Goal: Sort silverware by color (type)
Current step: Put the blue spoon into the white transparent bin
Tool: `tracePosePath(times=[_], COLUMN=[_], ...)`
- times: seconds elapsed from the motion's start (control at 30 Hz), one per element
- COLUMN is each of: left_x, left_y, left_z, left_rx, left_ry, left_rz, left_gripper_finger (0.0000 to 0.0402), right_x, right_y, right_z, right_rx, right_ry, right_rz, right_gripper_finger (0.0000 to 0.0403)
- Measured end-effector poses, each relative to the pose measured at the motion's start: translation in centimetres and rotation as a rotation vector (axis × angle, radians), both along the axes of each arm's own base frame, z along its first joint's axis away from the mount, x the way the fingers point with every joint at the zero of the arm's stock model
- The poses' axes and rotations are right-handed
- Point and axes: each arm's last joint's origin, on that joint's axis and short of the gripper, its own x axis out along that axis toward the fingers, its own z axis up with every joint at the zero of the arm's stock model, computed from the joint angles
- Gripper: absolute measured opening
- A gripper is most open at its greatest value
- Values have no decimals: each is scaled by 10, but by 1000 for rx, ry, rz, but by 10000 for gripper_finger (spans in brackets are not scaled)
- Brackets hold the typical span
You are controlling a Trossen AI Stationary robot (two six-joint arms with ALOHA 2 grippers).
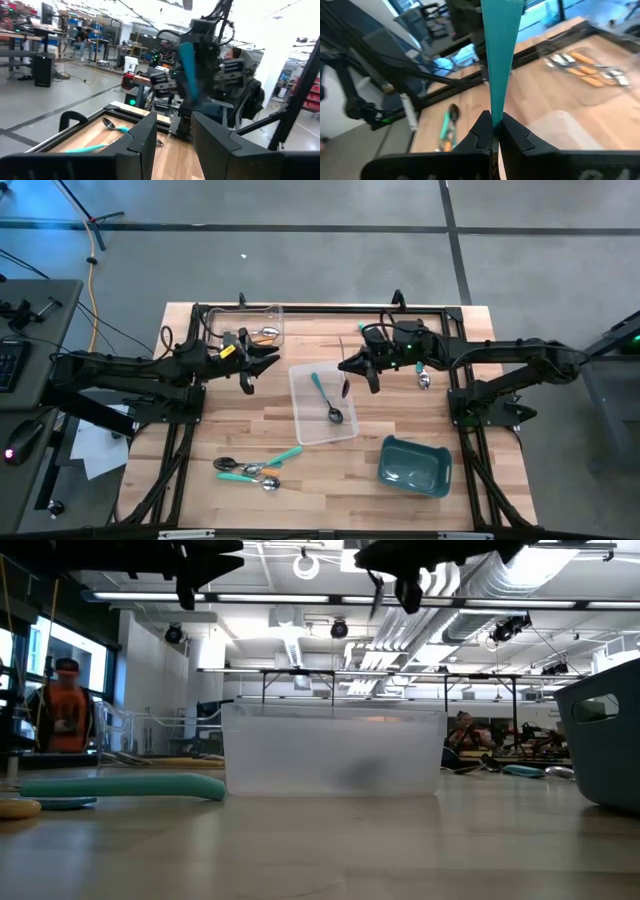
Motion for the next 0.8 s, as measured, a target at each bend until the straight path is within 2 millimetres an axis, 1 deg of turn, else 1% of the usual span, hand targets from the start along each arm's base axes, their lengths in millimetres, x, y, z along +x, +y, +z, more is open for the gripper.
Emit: tracePosePath(times=[0.13,0.33,0.47,0.6,0.7,0.8], left_x=[0,0,0,0,-1,-1], left_y=[1,2,2,2,2,2], left_z=[0,0,1,1,3,4], left_rx=[-4,-5,-5,-7,-12,-11], left_ry=[-2,-6,-6,-8,-32,-39], left_rz=[36,44,44,44,43,43], left_gripper_finger=[113,113,113,113,113,113], right_x=[21,57,79,97,106,113], right_y=[4,5,5,5,5,4], right_z=[4,-11,-33,-57,-81,-101], right_rx=[59,128,211,269,321,356], right_ry=[34,177,281,351,422,476], right_rz=[13,30,57,63,39,16], right_gripper_finger=[0,0,0,0,0,0])
